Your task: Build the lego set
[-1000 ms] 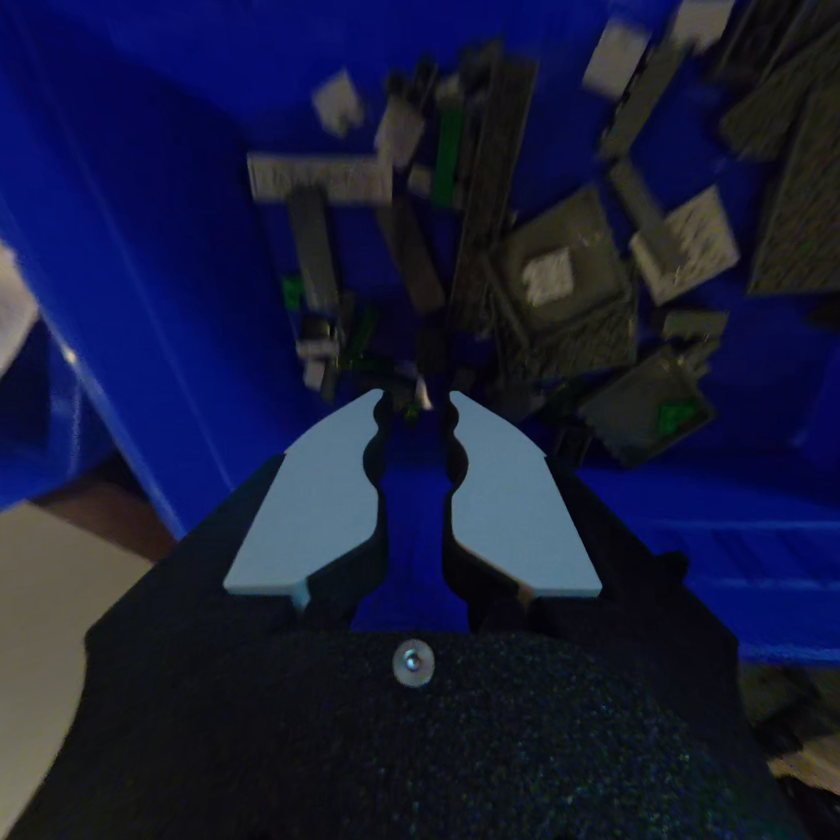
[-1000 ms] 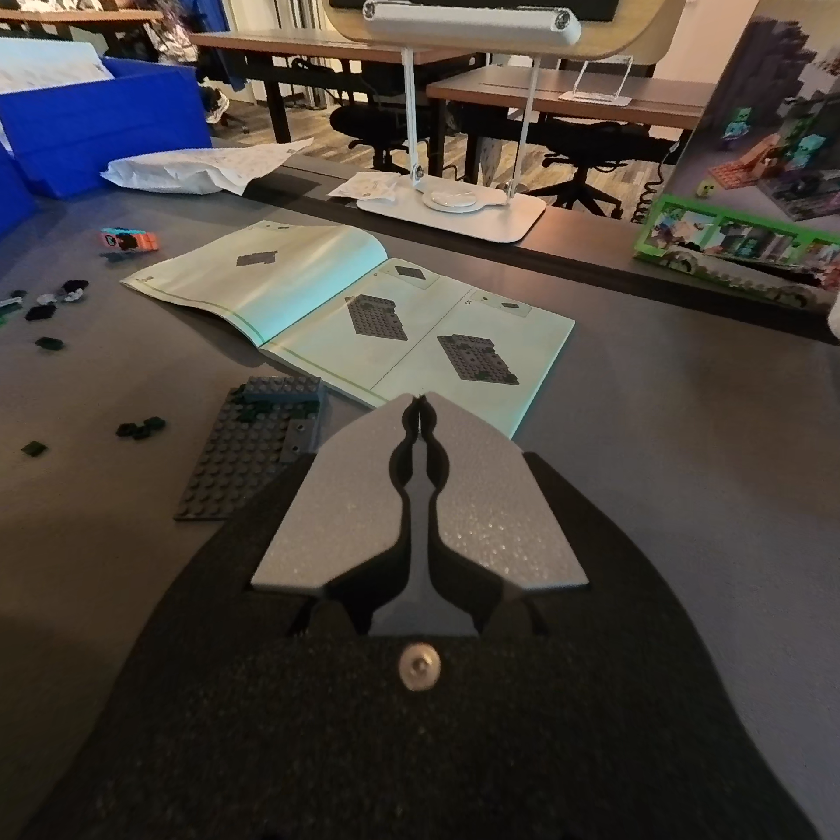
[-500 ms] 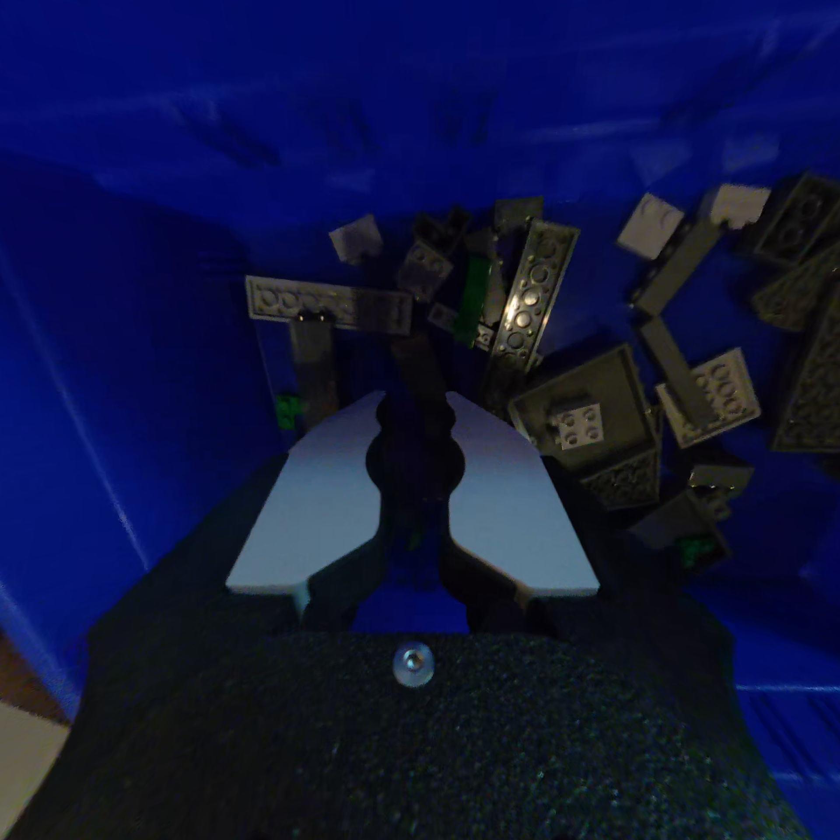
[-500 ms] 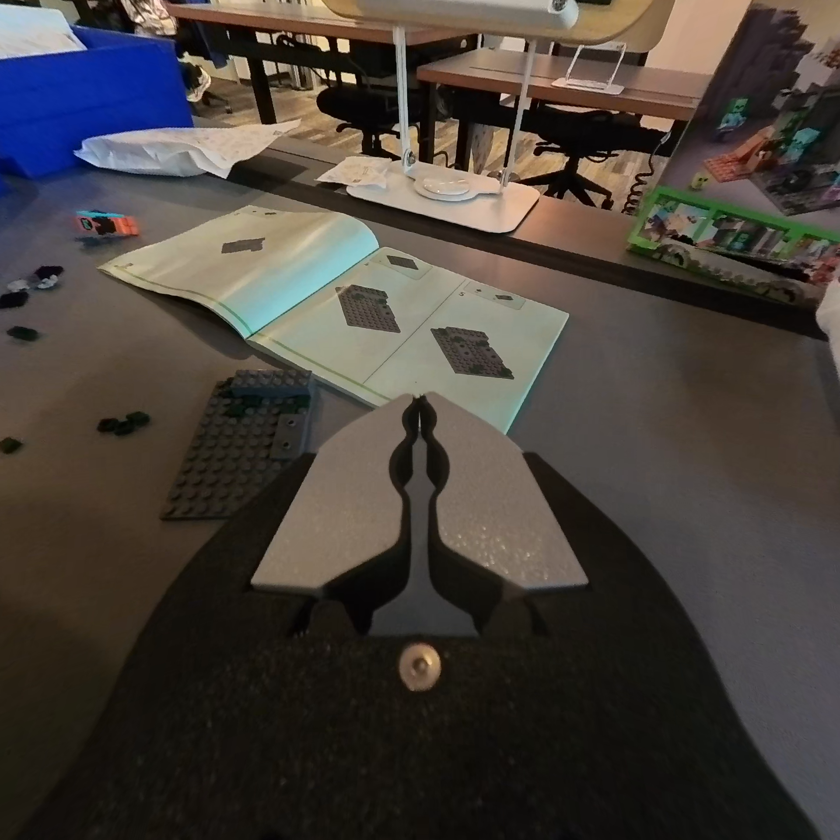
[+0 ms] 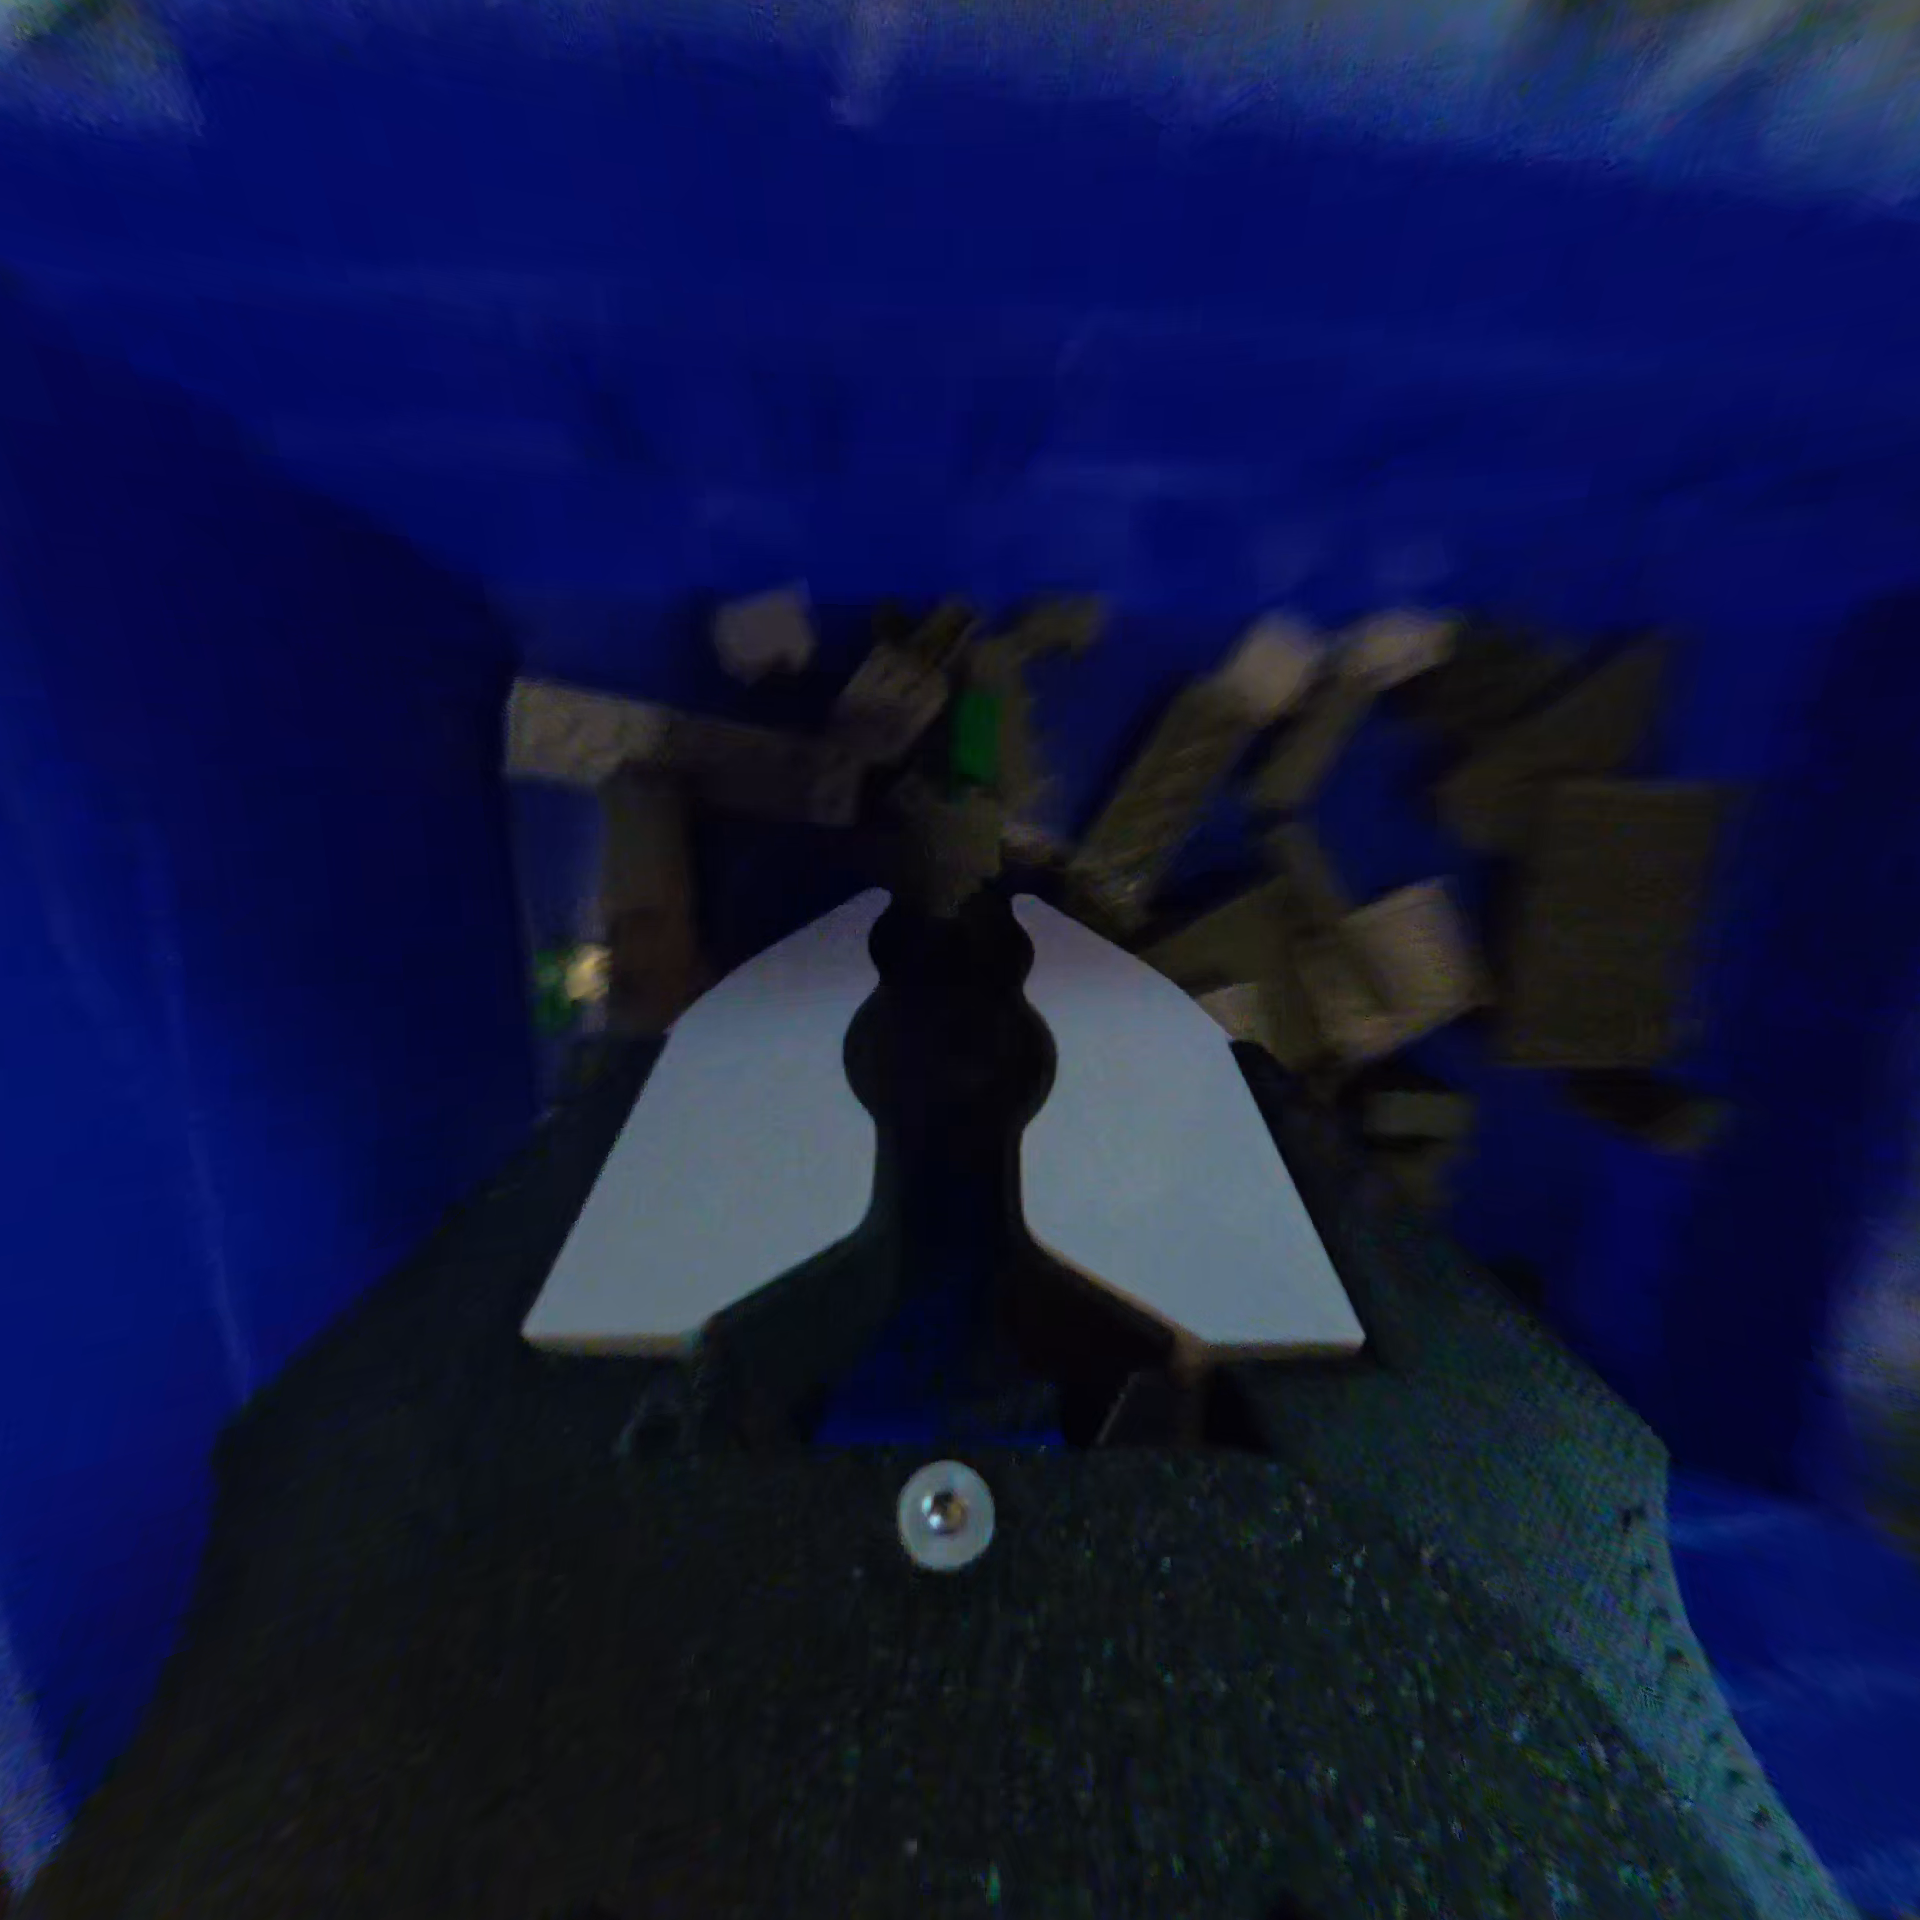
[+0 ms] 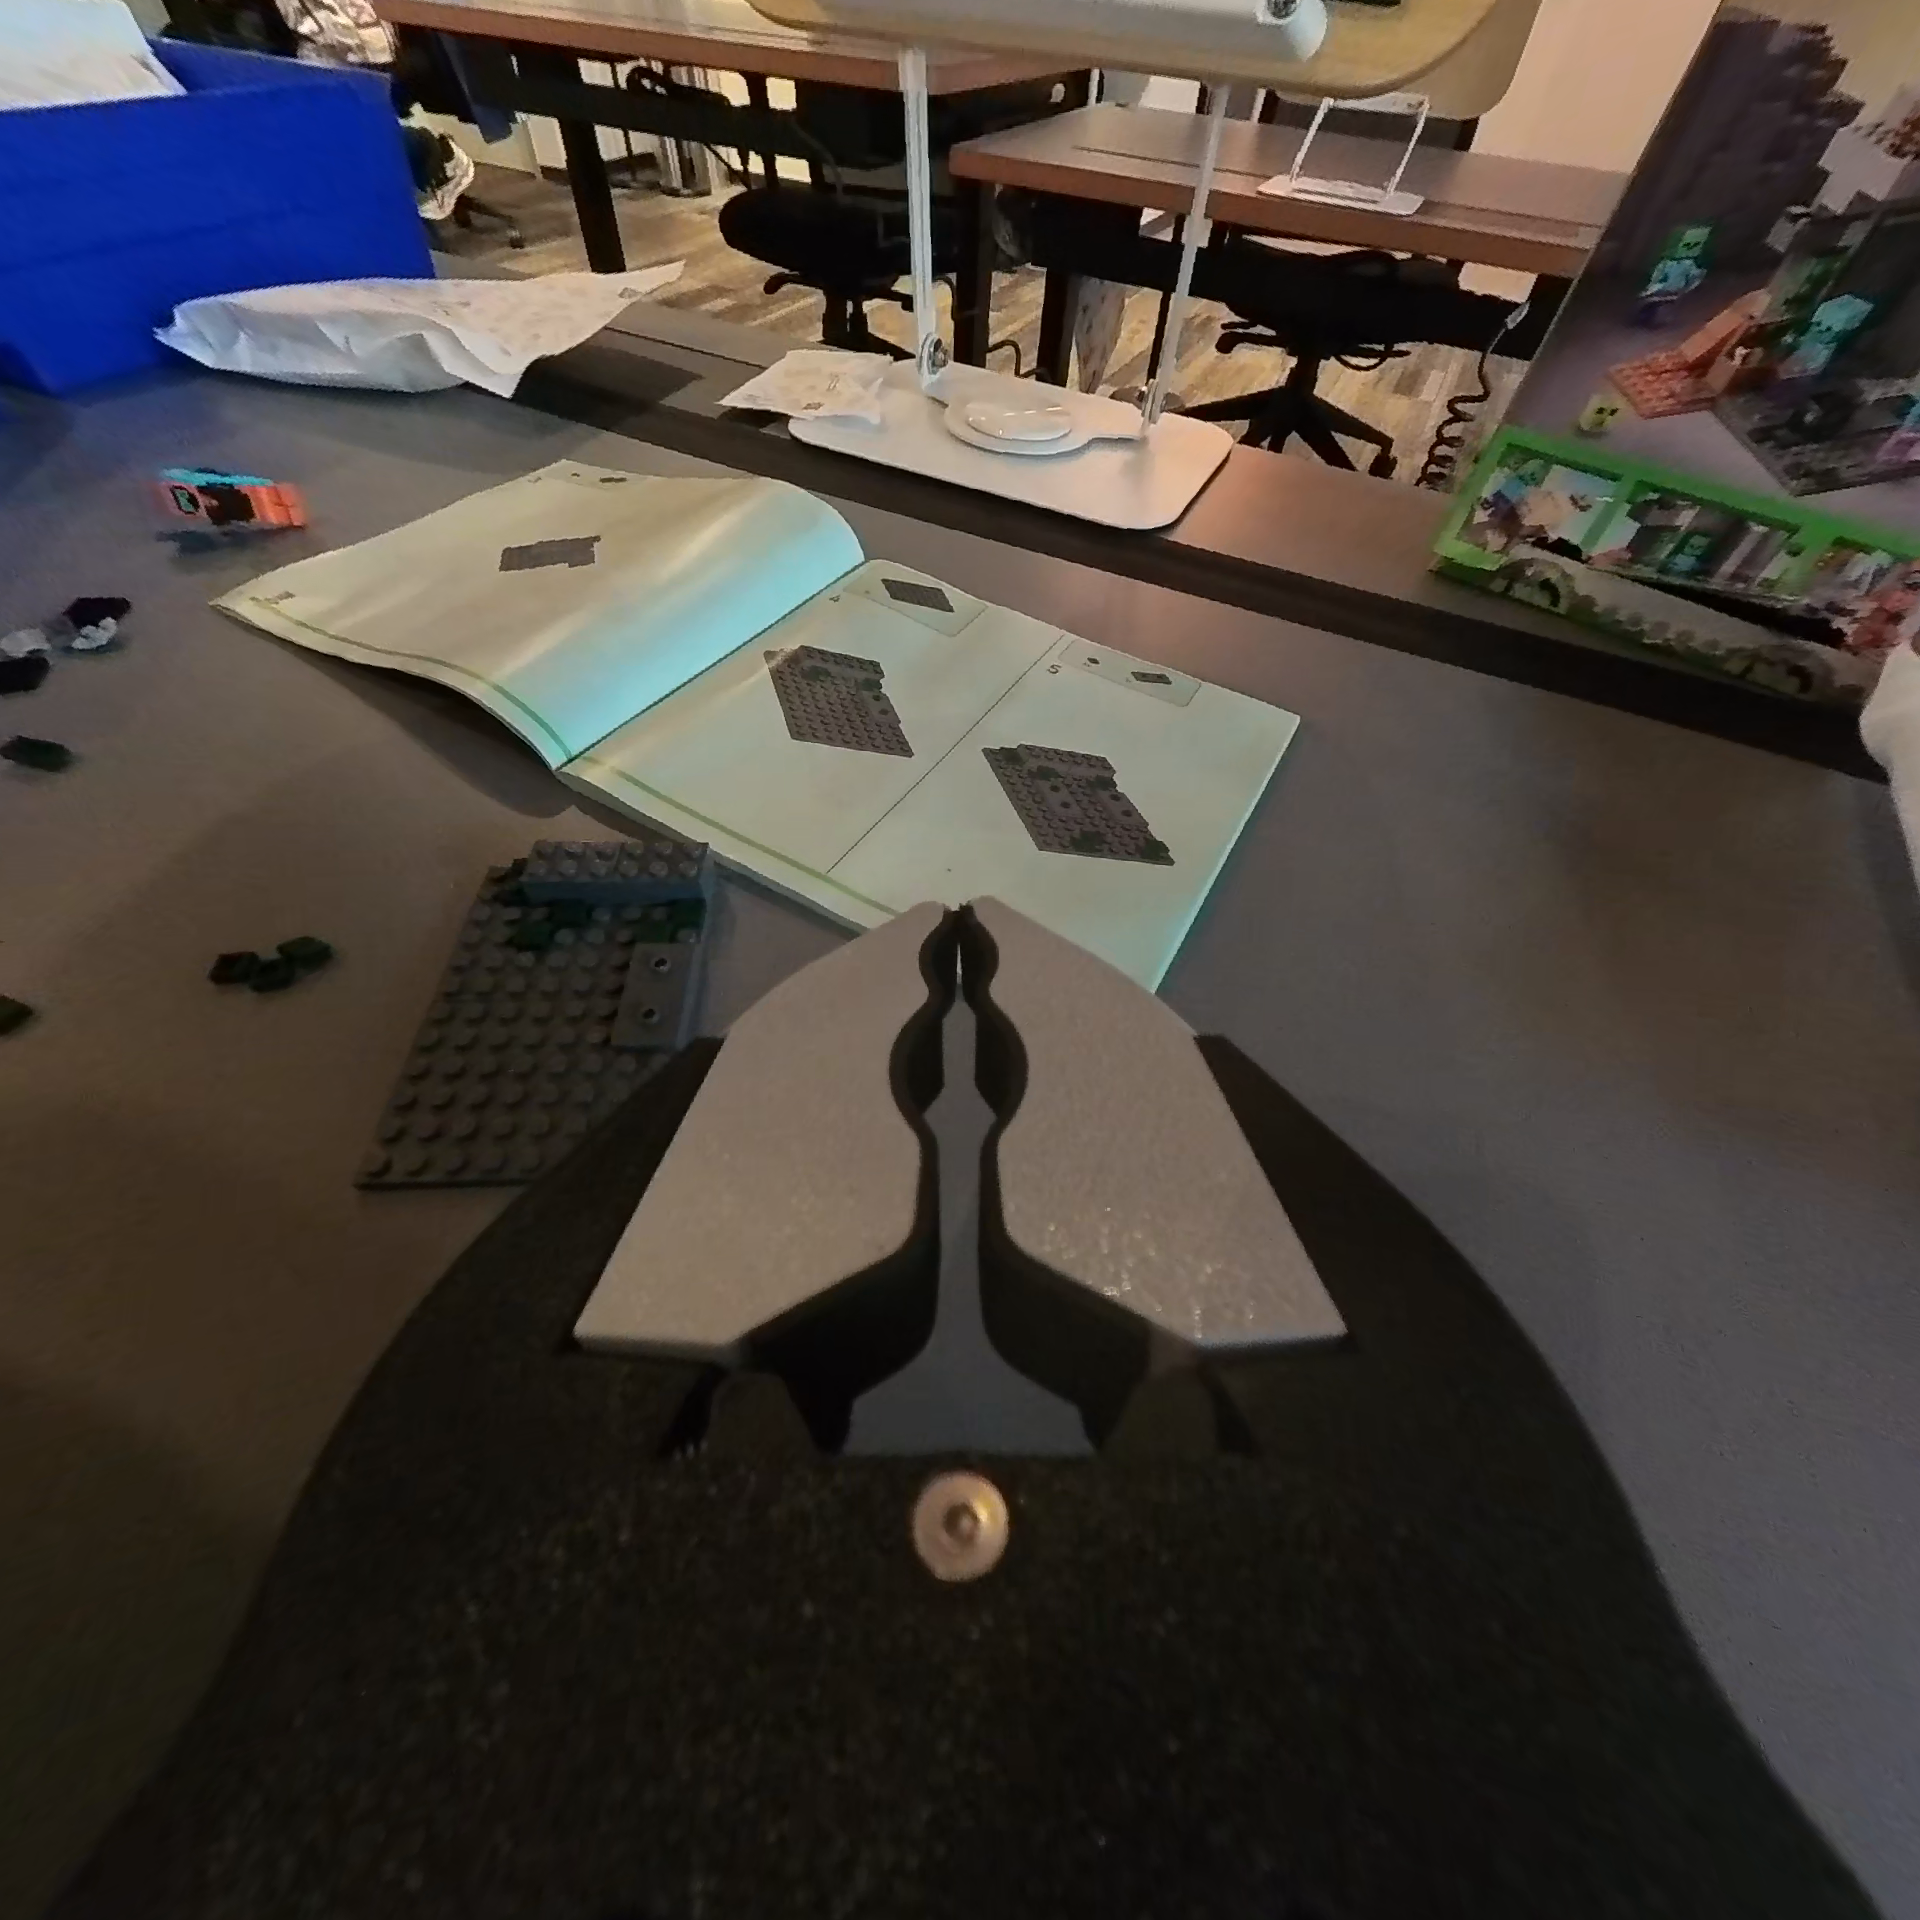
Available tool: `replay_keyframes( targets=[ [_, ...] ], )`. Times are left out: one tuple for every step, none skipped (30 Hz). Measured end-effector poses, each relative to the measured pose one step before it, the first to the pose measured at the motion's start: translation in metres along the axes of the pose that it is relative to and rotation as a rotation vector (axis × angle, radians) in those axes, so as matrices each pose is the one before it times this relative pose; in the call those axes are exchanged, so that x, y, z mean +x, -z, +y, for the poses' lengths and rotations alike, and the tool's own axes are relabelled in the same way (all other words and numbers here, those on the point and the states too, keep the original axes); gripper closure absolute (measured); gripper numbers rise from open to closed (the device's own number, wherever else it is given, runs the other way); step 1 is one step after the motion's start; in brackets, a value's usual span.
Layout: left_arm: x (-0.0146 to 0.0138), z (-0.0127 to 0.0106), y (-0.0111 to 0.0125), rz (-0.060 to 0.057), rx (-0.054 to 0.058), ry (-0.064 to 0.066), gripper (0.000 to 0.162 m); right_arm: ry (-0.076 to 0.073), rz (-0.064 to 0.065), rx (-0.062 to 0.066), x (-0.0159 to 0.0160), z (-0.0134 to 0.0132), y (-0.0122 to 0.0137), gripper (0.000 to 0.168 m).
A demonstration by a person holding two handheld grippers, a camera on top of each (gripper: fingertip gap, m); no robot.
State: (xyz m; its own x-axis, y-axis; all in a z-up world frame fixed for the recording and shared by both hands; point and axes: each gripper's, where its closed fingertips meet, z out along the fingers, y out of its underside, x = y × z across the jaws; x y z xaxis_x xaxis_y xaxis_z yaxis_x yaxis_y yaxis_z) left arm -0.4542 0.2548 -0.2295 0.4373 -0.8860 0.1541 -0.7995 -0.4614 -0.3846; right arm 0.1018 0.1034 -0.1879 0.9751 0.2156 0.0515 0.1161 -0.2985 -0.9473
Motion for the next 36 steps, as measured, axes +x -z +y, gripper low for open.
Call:
replay_keyframes(
  targets=[
    [0.01089,-0.01177,0.01064,0.0717,0.0975,0.0054,0.145,-0.0006,-0.0014,-0.0016,-0.00005,0.0002,-0.00027,0.168],
    [0.01037,-0.01093,0.01011,0.0605,0.0881,-0.0046,0.145,0.0017,-0.0009,-0.0018,-0.00023,0.0002,-0.00024,0.168],
    [0.0107,-0.00866,0.00863,0.0612,0.0709,-0.0032,0.145,0.0034,-0.0004,-0.0007,-0.0004,0.00012,-0.00009,0.168],
    [0.01114,-0.00677,0.00705,0.0642,0.0569,0.0054,0.145,0.0032,-0.0003,-0.0001,-0.00031,-0.00002,0.0,0.168],
    [0.00924,-0.00609,0.00567,0.0522,0.0516,0.0079,0.145,0.0017,-0.0003,0.0004,-0.00023,-0.00006,0.00001,0.168],
    [0.00914,-0.00576,0.00462,0.0505,0.0496,0.0063,0.145,0.0002,0.0001,0.0015,-0.00003,-0.0002,0.0002,0.168],
    [0.00938,-0.00443,0.00359,0.0529,0.0402,0.0091,0.145,-0.0006,0.0002,0.0022,0.00002,-0.00028,0.00017,0.168],
    [0.008,-0.00371,0.00265,0.0444,0.0347,0.008,0.145,-0.0008,-0.0002,0.0015,0.00008,-0.0003,0.00018,0.168],
    [0.00621,-0.00279,0.00204,0.0322,0.0283,0.0026,0.145,-0.0001,-0.0003,0.0005,0.00002,-0.00002,0.00008,0.168],
    [0.00508,-0.00155,0.00157,0.0244,0.0195,0.0,0.146,0.0011,-0.0003,0.0,-0.00016,-0.00002,-0.00004,0.168],
    [0.00409,-0.00073,0.0013,0.0195,0.0134,0.0015,0.146,0.002,-0.0003,-0.0005,-0.00028,0.00002,-0.00004,0.168],
    [0.00239,-0.00018,0.00116,0.0114,0.0092,0.0032,0.146,0.0023,0.0,-0.0005,-0.00023,0.00002,-0.00004,0.168],
    [0.00161,0.0004,0.00101,0.0083,0.0062,0.0056,0.146,0.0019,0.0002,-0.0002,-0.00014,-0.00001,-0.00004,0.168],
    [0.00146,0.0007,0.00084,0.0086,0.0021,0.0056,0.145,0.0011,0.0004,0.0002,-0.00009,-0.00002,0.00004,0.168],
    [0.00125,0.00001,0.00073,0.0059,0.0055,0.0031,0.145,0.0004,0.0002,0.0002,-0.00005,-0.00004,-0.00003,0.168],
    [0.00064,-0.00016,0.00051,0.0007,0.0036,0.0014,0.145,0.0001,0.0001,-0.0001,0.00002,0.00001,0.0,0.168],
    [0.00157,-0.00003,0.00046,0.0064,0.002,-0.0012,0.145,0.0002,0.0003,-0.0001,0.00006,0.00001,0.00001,0.168],
    [0.00127,-0.00057,0.00028,0.0053,0.0042,0.001,0.145,0.0004,0.0004,-0.0001,-0.00001,0.0,-0.00001,0.168],
    [-0.00155,0.00125,-0.00016,-0.0132,-0.0088,0.0008,0.145,0.0005,0.0003,-0.0002,0.0,-0.00001,-0.0001,0.168],
    [-0.00419,0.00426,-0.00075,-0.0302,-0.0274,-0.0026,0.145,0.0001,0.0,-0.0006,0.00003,0.00015,-0.00008,0.168],
    [-0.00409,0.00525,-0.00127,-0.0303,-0.0339,-0.0039,0.146,-0.0002,-0.0001,-0.0009,0.0,0.00009,-0.00003,0.168],
    [-0.00509,0.00566,-0.00158,-0.0393,-0.0391,-0.0042,0.146,-0.0007,0.0002,-0.0007,0.00011,0.00014,-0.00015,0.168],
    [-0.00694,0.00603,-0.00171,-0.056,-0.0447,-0.0088,0.146,-0.0009,0.0006,-0.0007,0.00014,0.00007,-0.00003,0.168],
    [-0.00581,0.0064,-0.00184,-0.0504,-0.0481,-0.0113,0.145,-0.0007,0.0006,-0.0016,0.00018,0.00023,-0.00018,0.168],
    [-0.00691,0.00791,-0.00222,-0.0598,-0.0624,-0.0142,0.145,-0.0002,0.0004,-0.003,0.00006,0.00038,-0.00043,0.168],
    [-0.00574,0.00729,-0.00243,-0.0561,-0.0578,-0.0267,0.145,0.001,0.0008,-0.0028,-0.00004,0.0004,-0.00029,0.168],
    [-0.00375,0.00709,-0.00232,-0.0461,-0.0587,-0.03,0.145,0.0023,0.0013,-0.0017,0.0,0.00026,-0.0003,0.168],
    [-0.00109,0.00424,-0.0019,-0.0278,-0.0404,-0.028,0.145,0.0027,0.0015,-0.0016,-0.00004,0.00023,-0.00032,0.168],
    [-0.00007,0.00209,-0.00111,-0.0179,-0.0257,-0.0221,0.145,0.0021,0.0015,-0.0026,0.00003,0.00034,-0.00033,0.168],
    [-0.00219,0.00361,-0.00092,-0.0302,-0.0367,-0.0233,0.145,0.0019,0.0013,-0.0024,0.0,0.00023,-0.0003,0.168],
    [-0.00119,0.00401,-0.00072,-0.023,-0.035,-0.0267,0.145,0.0022,0.0016,-0.0017,0.00002,0.00026,-0.00029,0.168],
    [-0.00175,0.00298,-0.00075,-0.0226,-0.0269,-0.0166,0.145,0.0024,0.0015,-0.0017,0.00002,0.00019,-0.00017,0.168],
    [-0.00326,0.00388,-0.00114,-0.0285,-0.0331,-0.007,0.145,0.0026,0.0015,-0.0015,-0.00007,0.00015,-0.0002,0.168],
    [-0.00196,0.00402,-0.00168,-0.0189,-0.0318,-0.0058,0.145,0.0027,0.0017,-0.001,-0.00006,0.00011,-0.00014,0.168],
    [-0.00119,0.00322,-0.00212,-0.0138,-0.023,-0.0048,0.145,0.0024,0.0015,-0.0003,-0.00002,-0.00002,-0.00005,0.168],
    [-0.00196,0.00214,-0.00222,-0.0183,-0.0146,-0.0016,0.145,0.002,0.001,0.0008,-0.00006,-0.00009,0.00008,0.168]
  ],
)
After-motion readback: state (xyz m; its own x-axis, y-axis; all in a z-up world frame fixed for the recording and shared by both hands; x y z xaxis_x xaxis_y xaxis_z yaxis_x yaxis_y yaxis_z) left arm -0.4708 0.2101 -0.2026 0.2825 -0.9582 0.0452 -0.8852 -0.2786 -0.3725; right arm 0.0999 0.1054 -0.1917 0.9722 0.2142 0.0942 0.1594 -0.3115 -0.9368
